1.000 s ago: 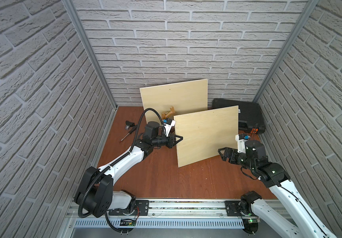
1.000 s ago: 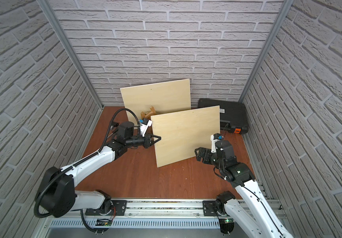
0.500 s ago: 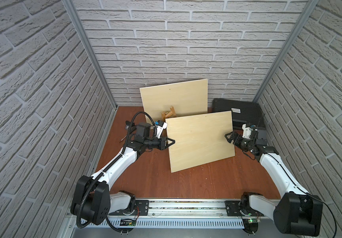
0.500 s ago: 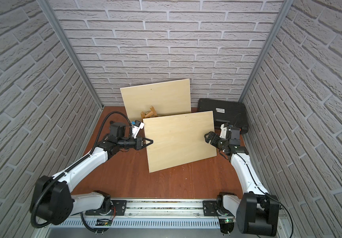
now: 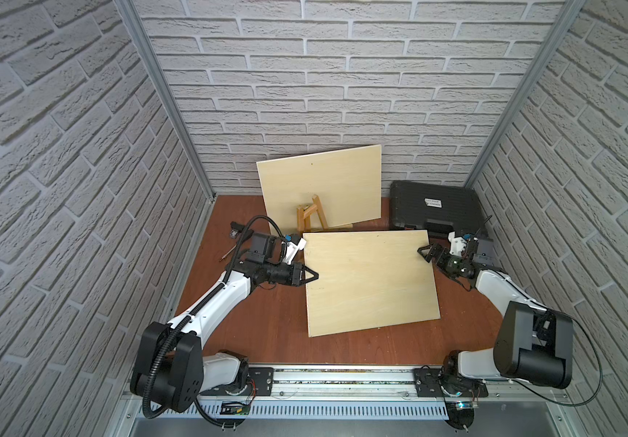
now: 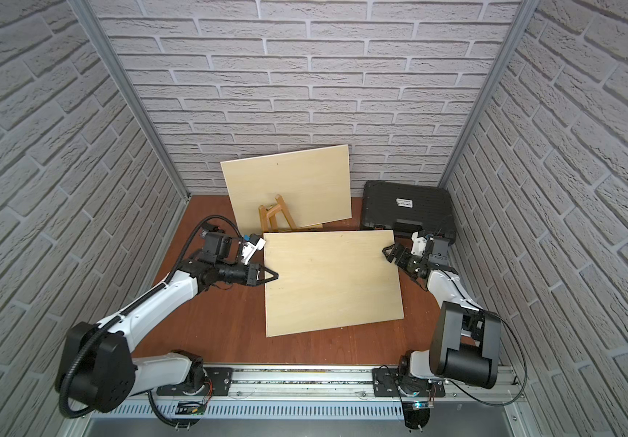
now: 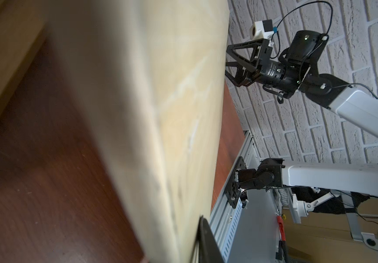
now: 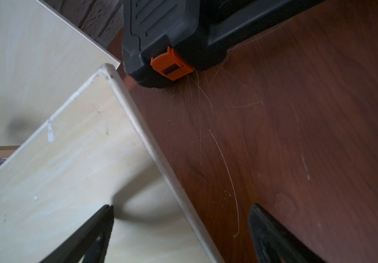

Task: Disassemble the easel
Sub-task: Place the drawing board at the corner of the board.

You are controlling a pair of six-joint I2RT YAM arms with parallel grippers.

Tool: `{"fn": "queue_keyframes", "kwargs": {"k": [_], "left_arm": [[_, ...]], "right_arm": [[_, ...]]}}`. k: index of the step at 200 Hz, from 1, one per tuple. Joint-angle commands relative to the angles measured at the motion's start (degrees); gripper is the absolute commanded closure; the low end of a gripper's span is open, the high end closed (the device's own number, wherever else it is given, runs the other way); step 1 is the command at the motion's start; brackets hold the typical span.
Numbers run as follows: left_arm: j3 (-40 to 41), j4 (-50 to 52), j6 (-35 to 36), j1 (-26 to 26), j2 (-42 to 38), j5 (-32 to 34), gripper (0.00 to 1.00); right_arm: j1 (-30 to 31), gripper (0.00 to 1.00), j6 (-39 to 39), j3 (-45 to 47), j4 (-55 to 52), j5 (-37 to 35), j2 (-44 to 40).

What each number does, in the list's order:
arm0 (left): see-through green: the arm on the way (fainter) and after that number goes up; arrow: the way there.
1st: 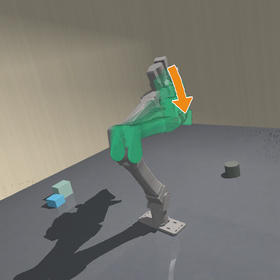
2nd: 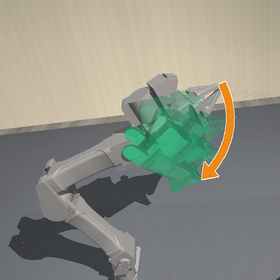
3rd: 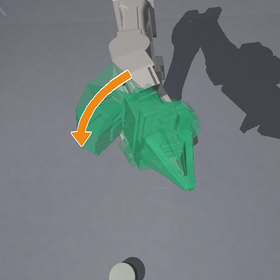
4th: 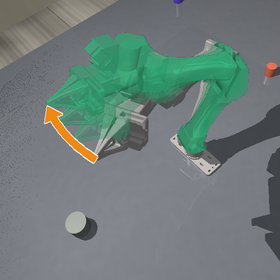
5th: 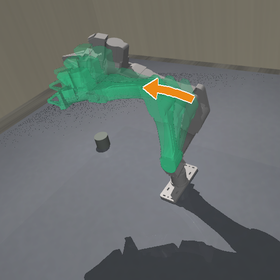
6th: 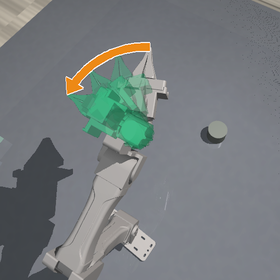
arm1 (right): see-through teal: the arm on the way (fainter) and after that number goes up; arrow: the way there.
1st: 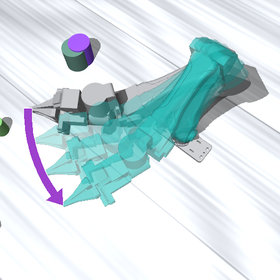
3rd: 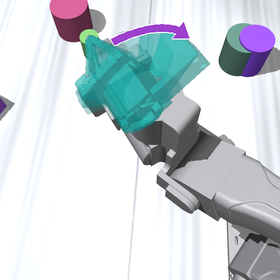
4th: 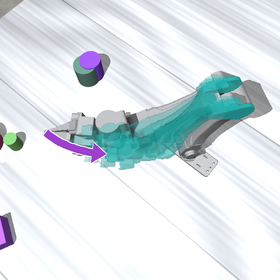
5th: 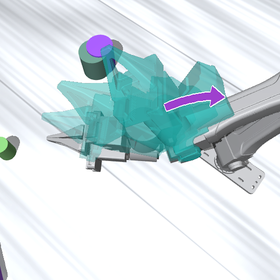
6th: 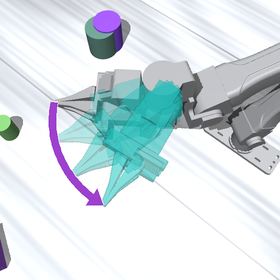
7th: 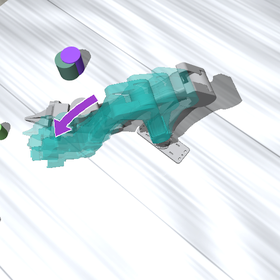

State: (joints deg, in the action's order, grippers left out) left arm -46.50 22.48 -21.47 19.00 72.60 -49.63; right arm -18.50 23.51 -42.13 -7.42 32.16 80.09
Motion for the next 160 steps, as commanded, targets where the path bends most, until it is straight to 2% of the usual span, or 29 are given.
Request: {"fn": "queue_keyframes", "kwargs": {"k": [1, 43, 72, 115, 142, 160], "left_arm": [[2.7, 9.5, 9.4, 1.1, 1.2, 14.2, 1.0], [3.9, 3.7, 4.6, 7.0, 3.4, 16.1, 1.0], [4.7, -2.6, -0.8, 12.2, 6.3, 18.3, 1.0], [4.5, -12.6, -9.7, 19.0, 10.8, 23.8, 1.0], [3.0, -18.9, -15.2, 22.9, 16.1, 26.7, 1.0], [1.8, -21.7, -17.7, 25.4, 19.5, 28.4, 1.0]], "right_arm": [[0.2, 0.08, -0.5, 2.4, 2.2, 5.1, -2.2], [0.3, 0.09, -0.2, 5.4, -5.5, 8.6, -11.2], [0.2, 0.09, -3.0, 2.8, -15.5, 3.0, -14.8], [0.2, 0.08, -5.7, -6.4, -20.8, -6.0, -8.4], [0.1, 0.06, -7.2, -11.1, -22.3, -13.6, -4.3], [0.2, 0.06, -7.8, -13.3, -23.4, -15.9, -3.6]]}}
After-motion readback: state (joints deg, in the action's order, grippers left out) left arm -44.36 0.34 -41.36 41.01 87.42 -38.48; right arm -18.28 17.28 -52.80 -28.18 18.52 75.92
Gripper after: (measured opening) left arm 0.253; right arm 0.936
